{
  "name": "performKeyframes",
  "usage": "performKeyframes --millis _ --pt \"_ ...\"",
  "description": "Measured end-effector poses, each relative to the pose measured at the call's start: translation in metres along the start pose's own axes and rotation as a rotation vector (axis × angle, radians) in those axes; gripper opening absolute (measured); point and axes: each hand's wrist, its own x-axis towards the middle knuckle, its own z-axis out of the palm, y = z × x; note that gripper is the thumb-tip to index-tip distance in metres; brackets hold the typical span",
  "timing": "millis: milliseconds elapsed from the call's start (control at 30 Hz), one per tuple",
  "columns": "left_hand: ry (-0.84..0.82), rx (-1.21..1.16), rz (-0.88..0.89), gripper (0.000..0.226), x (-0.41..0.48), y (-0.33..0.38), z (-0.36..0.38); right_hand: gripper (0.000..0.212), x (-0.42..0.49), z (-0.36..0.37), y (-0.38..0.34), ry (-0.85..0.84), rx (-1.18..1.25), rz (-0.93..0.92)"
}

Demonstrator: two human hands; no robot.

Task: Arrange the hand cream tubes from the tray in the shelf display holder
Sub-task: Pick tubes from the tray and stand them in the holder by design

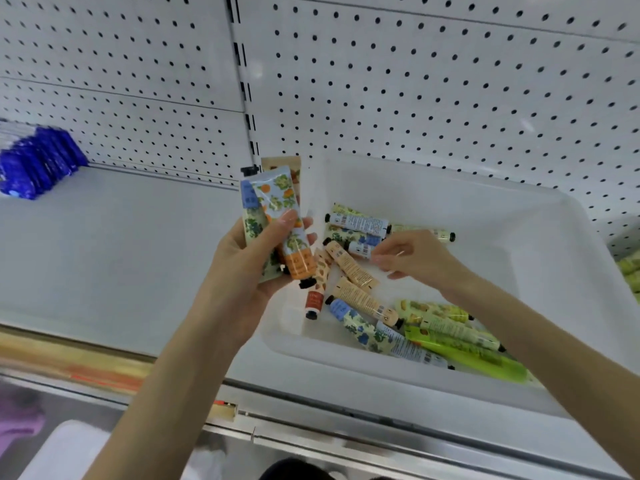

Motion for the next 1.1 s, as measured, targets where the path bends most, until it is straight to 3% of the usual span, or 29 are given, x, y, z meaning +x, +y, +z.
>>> performKeyframes --millis 333,533,767,933,1100 --pt "-0.008 -0.019 -0.03 0.045 -0.003 -0.002 -0.01 0.031 0.05 0.043 0.014 0.041 -0.258 0.022" --pt "-0.026 -0.016 -0.049 0.033 -0.003 -0.002 -0.012 0.024 0.049 0.053 0.017 0.116 -0.153 0.084" --pt "-0.027 -0.055 -0.092 0.029 0.0 -0.003 -0.014 0.018 0.048 0.046 0.013 0.062 -0.129 0.156" --pt "-0.081 -0.073 -0.128 0.028 0.002 -0.006 0.004 0.01 0.026 0.002 0.001 0.079 0.069 0.19" --pt "-0.17 -0.027 -0.133 0.037 -0.016 -0.022 0.056 0.021 -0.053 -0.054 -0.011 0.051 0.26 0.142"
